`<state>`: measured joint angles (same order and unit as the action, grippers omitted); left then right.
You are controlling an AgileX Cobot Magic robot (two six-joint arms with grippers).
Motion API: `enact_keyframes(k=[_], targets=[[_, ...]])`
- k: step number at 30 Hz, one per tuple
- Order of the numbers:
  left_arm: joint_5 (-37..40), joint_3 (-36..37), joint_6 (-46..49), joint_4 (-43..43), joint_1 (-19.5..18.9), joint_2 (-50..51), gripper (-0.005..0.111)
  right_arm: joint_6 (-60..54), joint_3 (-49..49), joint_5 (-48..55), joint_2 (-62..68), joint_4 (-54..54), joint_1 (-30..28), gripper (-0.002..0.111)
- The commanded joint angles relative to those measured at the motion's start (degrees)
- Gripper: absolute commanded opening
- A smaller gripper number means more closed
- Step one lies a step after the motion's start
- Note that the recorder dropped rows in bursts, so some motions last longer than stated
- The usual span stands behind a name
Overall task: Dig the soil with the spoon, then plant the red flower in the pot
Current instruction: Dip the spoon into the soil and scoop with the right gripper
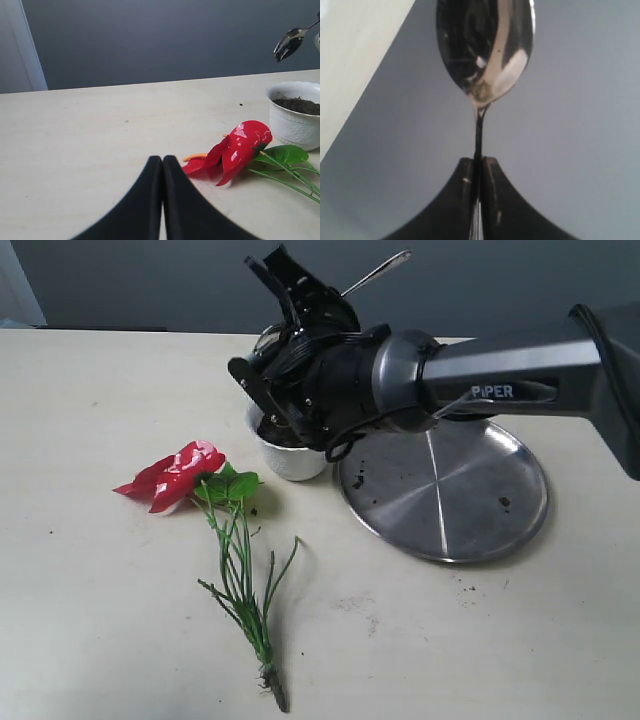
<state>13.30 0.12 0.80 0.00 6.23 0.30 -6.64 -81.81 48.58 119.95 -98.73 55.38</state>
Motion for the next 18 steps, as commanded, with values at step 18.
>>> enact_keyframes(k=[18], targets=[[0.0,-0.1,-0.2,0.0,0.2,-0.3,0.0,43.8,-0.9,7.0,-0.7,13.6,-2.4,-0.001]])
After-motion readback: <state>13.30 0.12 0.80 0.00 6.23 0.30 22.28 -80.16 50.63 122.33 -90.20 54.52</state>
